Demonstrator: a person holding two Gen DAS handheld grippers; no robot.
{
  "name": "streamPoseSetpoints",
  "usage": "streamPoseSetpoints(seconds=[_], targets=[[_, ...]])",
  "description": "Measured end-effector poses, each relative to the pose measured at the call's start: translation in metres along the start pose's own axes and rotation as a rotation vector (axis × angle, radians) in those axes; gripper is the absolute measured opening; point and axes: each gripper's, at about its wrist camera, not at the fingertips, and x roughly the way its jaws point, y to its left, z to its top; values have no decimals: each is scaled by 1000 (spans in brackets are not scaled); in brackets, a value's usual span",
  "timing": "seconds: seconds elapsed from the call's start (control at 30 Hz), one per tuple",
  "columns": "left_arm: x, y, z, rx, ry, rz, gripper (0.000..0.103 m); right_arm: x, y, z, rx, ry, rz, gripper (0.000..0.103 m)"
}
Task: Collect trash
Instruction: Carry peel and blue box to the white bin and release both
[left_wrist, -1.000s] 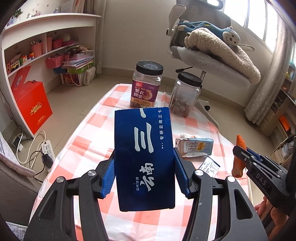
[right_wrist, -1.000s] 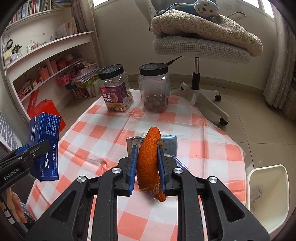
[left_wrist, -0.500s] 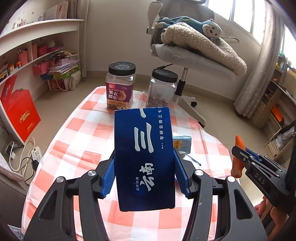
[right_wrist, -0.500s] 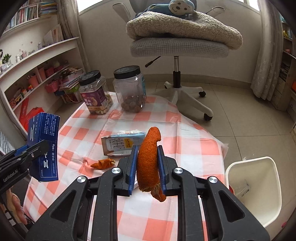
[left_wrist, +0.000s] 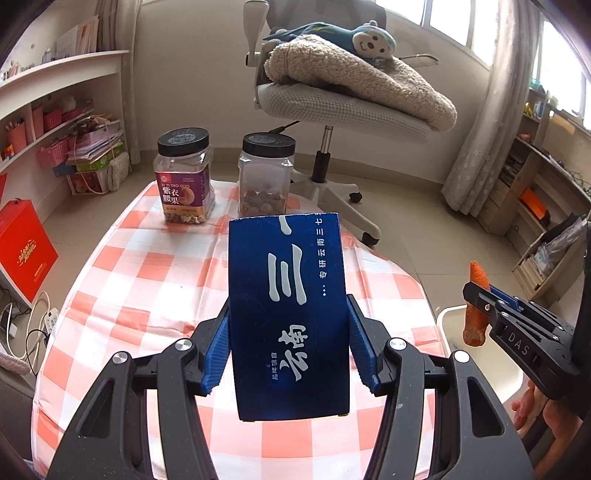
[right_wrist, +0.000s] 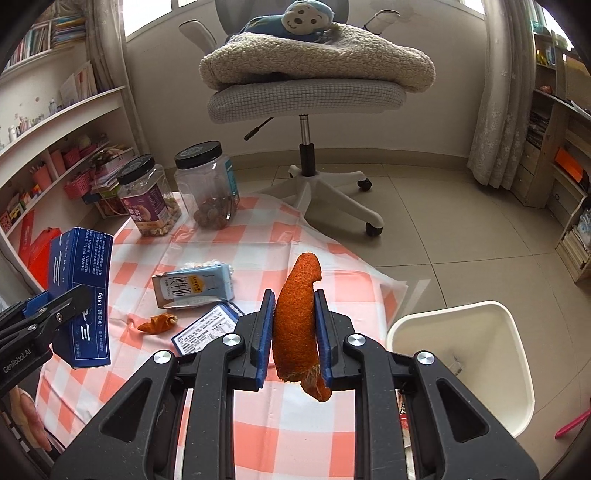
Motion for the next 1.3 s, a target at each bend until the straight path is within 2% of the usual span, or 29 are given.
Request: streamPoseSetpoints(seconds=[0.5,0.77,0.97,1.13,1.3], targets=[[15,-66,-3,74,26,-66,56,-16,-98,-7,141,4,-160,21],[26,-115,-2,91,53,-149,56,-37,-146,-10,245,-33,-212,23],[32,-164,-6,146,62,-215,56,-54,-179,-14,320,-74,-268,51],[38,-197,-12,159,90,-267,56,-70,-213,-21,438,-113,-325,87],[43,-229,-20,184,122,-314,56,-88,-240,-26,545,-154,-383,96]])
